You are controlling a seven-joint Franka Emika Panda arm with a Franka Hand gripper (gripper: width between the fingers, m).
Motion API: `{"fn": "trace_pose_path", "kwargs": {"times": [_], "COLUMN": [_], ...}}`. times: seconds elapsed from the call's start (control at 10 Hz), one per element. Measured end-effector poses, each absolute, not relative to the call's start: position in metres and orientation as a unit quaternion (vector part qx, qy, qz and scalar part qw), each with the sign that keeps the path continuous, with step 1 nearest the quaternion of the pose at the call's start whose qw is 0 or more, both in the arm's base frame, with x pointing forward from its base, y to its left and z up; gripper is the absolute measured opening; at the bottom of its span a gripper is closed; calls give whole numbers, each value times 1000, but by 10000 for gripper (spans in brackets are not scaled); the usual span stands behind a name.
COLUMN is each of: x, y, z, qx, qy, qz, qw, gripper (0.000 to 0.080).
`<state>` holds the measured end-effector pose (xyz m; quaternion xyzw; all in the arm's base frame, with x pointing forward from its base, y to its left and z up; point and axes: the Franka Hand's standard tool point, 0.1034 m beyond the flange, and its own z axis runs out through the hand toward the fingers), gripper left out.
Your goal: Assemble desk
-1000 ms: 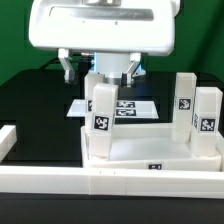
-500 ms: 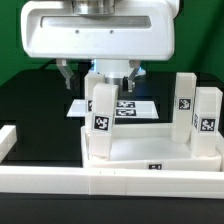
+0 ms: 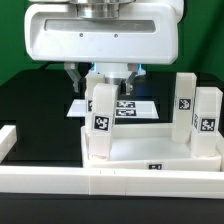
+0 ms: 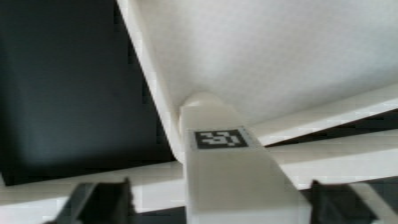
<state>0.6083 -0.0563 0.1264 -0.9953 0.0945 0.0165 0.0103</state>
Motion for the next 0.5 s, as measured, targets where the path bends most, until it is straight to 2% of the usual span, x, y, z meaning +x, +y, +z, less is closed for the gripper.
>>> {"fn": "trace_pose_path", "kwargs": {"times": [0.1, 0.2, 0.5], "x": [608, 608, 608], "y": [-57, -57, -57], "z": [126, 126, 126], "qx": [-995, -995, -994], "qy": [95, 95, 106], "qz": [17, 17, 17], "qw": [10, 10, 10], "gripper": [390, 288, 288]}}
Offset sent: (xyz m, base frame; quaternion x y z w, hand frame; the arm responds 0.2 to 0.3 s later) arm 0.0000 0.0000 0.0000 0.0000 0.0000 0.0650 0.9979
